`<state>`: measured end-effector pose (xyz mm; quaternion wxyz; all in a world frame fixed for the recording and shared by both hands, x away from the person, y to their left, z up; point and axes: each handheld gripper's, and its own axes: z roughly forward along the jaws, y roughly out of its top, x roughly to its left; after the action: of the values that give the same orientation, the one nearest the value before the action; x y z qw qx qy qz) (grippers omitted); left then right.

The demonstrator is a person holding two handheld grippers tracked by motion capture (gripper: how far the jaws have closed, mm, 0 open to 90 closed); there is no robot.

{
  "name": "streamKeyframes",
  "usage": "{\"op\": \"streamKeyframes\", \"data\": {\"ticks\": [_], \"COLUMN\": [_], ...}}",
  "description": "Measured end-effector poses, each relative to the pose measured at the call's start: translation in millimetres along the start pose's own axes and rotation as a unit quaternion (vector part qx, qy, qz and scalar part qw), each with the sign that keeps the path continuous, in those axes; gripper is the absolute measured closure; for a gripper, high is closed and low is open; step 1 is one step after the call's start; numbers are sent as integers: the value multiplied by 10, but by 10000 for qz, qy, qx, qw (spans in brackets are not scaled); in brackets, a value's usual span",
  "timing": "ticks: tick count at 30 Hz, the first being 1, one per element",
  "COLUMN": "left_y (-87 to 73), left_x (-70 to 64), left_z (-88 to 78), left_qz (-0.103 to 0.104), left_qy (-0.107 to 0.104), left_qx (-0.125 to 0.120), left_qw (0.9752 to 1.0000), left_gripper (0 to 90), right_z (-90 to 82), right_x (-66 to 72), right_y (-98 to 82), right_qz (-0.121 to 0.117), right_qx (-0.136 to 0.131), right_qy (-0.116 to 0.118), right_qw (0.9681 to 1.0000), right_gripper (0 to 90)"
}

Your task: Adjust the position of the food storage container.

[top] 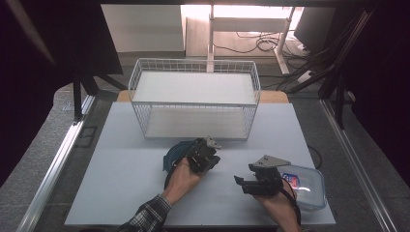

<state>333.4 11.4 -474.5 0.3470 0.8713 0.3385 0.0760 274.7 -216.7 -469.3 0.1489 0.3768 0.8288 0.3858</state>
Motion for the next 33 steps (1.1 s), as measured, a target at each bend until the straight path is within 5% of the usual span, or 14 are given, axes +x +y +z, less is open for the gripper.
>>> {"op": "streamKeyframes", "data": {"ticks": [6,12,18,29,33], "left_y": [-46,-216,-492,-964,-1112], "left_x": [30,225,522,967,1088], "left_z": [-35,-200,-435,-862,-1004], "left_qz": [66,-38,-449,-887,-1105], "left_qy": [57,211,458,833,773], "left_qx": [-14,36,-77,-69,-231], "left_qw": [10000,9998,9979,9925,9906], "left_gripper": [900,900,900,900,900], "right_z": [-16,-15,3,-11,-64], "right_x": [-5,-28,-23,-41,-87], "right_y": [-13,-21,-25,-24,-16], "right_qz": [-15,24,14,32,87], "right_qx": [-17,-22,6,4,-32], "right_qy": [-4,-7,-10,-56,-158], "right_qw": [10000,10000,10000,10000,9998], "right_gripper": [296,296,297,304,332]}}
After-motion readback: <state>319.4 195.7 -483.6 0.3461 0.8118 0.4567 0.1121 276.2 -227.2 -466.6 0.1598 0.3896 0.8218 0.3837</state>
